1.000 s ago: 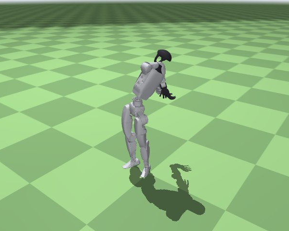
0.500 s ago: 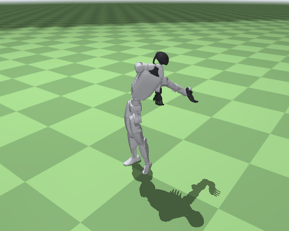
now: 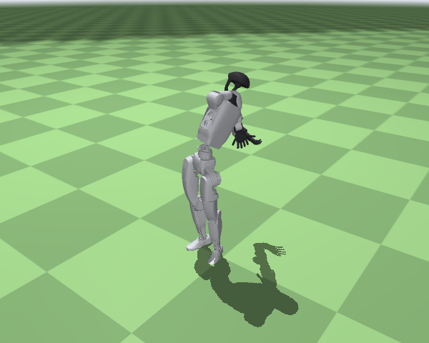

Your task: In place motions

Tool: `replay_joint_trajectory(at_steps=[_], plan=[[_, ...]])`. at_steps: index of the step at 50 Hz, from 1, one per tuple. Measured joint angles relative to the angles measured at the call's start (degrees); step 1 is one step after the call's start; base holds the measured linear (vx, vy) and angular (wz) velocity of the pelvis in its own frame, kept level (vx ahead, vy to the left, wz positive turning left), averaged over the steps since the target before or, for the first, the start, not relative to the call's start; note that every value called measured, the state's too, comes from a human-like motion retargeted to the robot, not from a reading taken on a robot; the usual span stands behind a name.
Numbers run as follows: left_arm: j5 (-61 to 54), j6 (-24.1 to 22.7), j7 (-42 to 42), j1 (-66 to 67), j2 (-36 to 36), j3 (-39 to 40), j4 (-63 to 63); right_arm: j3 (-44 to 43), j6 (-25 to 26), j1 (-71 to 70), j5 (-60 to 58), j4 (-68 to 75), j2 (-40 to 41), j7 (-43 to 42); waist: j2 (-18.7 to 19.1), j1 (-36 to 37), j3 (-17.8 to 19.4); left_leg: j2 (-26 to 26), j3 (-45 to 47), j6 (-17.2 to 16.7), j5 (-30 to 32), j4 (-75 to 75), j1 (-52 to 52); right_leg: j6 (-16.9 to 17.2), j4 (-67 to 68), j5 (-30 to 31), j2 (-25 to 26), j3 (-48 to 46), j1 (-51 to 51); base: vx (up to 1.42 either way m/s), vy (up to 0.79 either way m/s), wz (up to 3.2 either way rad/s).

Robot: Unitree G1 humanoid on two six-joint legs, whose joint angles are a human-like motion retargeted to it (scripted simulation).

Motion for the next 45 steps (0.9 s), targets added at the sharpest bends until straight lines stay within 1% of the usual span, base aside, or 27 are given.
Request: replay_joint_trajectory(at_steps=[5, 8, 13, 16, 22, 25, 27, 30, 35, 37, 40, 42, 43, 45], plan=[[-1.47, -0.69, -0.24, 0.00, 0.00, 0.00, -0.92, 2.25, 0.00, -2.47, 0.00, -1.26, -1.61, 0.00, -0.27, 6.02, -0.85, -3.15, -10.07, 2.38, 0.93, 1.42, -1.65, 0.23, -0.12, -1.97, -3.33, -6.95, 3.33, 0.17, 0.19, 1.65], [-1.96, -1.29, -0.44, 0.00, 0.00, 0.00, -2.10, 2.53, 0.00, -3.32, 0.00, -1.25, -1.92, 0.00, -0.34, 10.82, -1.24, -5.22, -14.76, 3.58, 1.66, 2.01, -3.25, 0.52, -0.39, -2.67, -5.16, -10.52, 4.27, 0.15, 0.23, 1.37], [-2.82, -1.68, -0.30, 0.00, 0.00, 0.00, -2.47, 2.61, 0.00, -3.83, 0.00, -0.43, -2.83, 0.00, -0.54, 17.29, -2.34, -8.38, -19.56, 4.73, 3.26, 2.64, -5.42, 1.23, -0.74, -3.74, -8.23, -17.49, 5.82, 0.07, 0.21, 1.34], [-3.62, -1.34, 0.31, 0.00, 0.00, 0.00, -0.77, 2.18, 0.00, -3.20, 0.00, 0.07, -2.64, 0.00, -0.61, 19.65, -3.08, -9.90, -21.65, 5.07, 4.28, 2.74, -6.32, 1.72, -0.80, -4.35, -9.65, -21.21, 6.66, 0.04, 0.16, 1.19], [-5.01, -0.24, 2.06, 0.00, 0.00, 0.00, 4.41, 0.19, 0.00, -0.47, 0.00, -0.67, 1.27, 0.00, -0.71, 21.83, -3.61, -11.46, -25.27, 5.63, 5.86, 2.51, -7.98, 2.40, -0.82, -5.09, -10.74, -25.46, 7.13, 0.00, 0.10, 0.72], [-5.36, 0.11, 3.37, 0.00, 0.00, 0.00, 6.69, -0.83, 0.00, 1.15, 0.00, -1.61, 3.49, 0.00, -0.73, 21.01, -4.39, -11.42, -27.74, 4.84, 5.87, 2.40, -8.24, 2.74, -0.86, -5.28, -11.24, -28.01, 6.83, -0.03, 0.03, 0.69], [-5.49, 0.26, 4.31, 0.00, 0.00, 0.00, 7.86, -0.86, 0.00, 2.30, 0.00, -2.40, 4.68, 0.00, -0.84, 21.05, -4.43, -11.86, -27.70, 5.56, 6.73, 2.48, -9.30, 2.76, -0.82, -5.40, -11.11, -28.31, 6.91, -0.04, 0.00, 0.35], [-5.16, 0.12, 5.82, 0.00, 0.00, 0.00, 8.73, -0.56, 0.00, 3.88, 0.00, -3.52, 5.78, 0.00, -0.84, 20.00, -5.36, -12.01, -29.16, 5.38, 6.47, 2.30, -9.20, 2.86, -0.85, -5.42, -11.12, -29.87, 6.59, -0.04, -0.02, 0.40], [-3.99, -0.62, 8.12, 0.00, 0.00, 0.00, 8.50, 1.26, 0.00, 5.62, 0.00, -5.81, 5.87, 0.00, -1.00, 19.36, -6.53, -11.56, -27.34, 5.36, 7.00, 2.30, -9.76, 2.78, -0.72, -5.24, -10.91, -28.48, 6.29, -0.02, -0.03, -0.25], [-3.84, -0.94, 8.82, 0.00, 0.00, 0.00, 8.47, 2.45, 0.00, 5.84, 0.00, -6.97, 5.18, 0.00, -0.98, 19.89, -6.36, -11.65, -24.25, 6.28, 7.02, 2.26, -9.67, 2.46, -0.40, -5.02, -10.36, -25.17, 6.04, -0.03, -0.09, -1.17], [-3.40, -1.53, 9.76, 0.00, 0.00, 0.00, 7.63, 2.55, 0.00, 5.59, 0.00, -7.35, 4.31, 0.00, -0.92, 20.60, -6.51, -10.86, -20.25, 6.42, 6.19, 1.69, -8.87, 2.04, -0.01, -4.25, -9.49, -20.46, 4.58, -0.04, -0.12, -1.35], [-3.16, -1.82, 10.25, 0.00, 0.00, 0.00, 7.19, 2.07, 0.00, 5.26, 0.00, -6.82, 3.44, 0.00, -0.89, 19.42, -7.09, -9.49, -18.99, 5.11, 5.31, 1.25, -7.74, 1.94, 0.34, -3.68, -9.19, -18.61, 3.27, -0.07, -0.17, -0.92], [-3.06, -1.97, 10.40, 0.00, 0.00, 0.00, 7.04, 1.64, 0.00, 5.07, 0.00, -6.32, 2.94, 0.00, -0.88, 18.02, -7.74, -8.41, -19.26, 3.69, 4.70, 1.09, -6.90, 2.01, 0.52, -3.43, -9.33, -18.53, 2.55, -0.08, -0.19, -0.65], [-3.37, -2.14, 10.52, 0.00, 0.00, 0.00, 7.10, 0.90, 0.00, 4.87, 0.00, -5.23, 2.22, 0.00, -0.91, 15.83, -7.95, -7.76, -17.78, 3.66, 4.20, 0.77, -6.38, 1.88, 1.08, -2.96, -8.59, -16.69, 1.45, -0.10, -0.24, -0.99]])
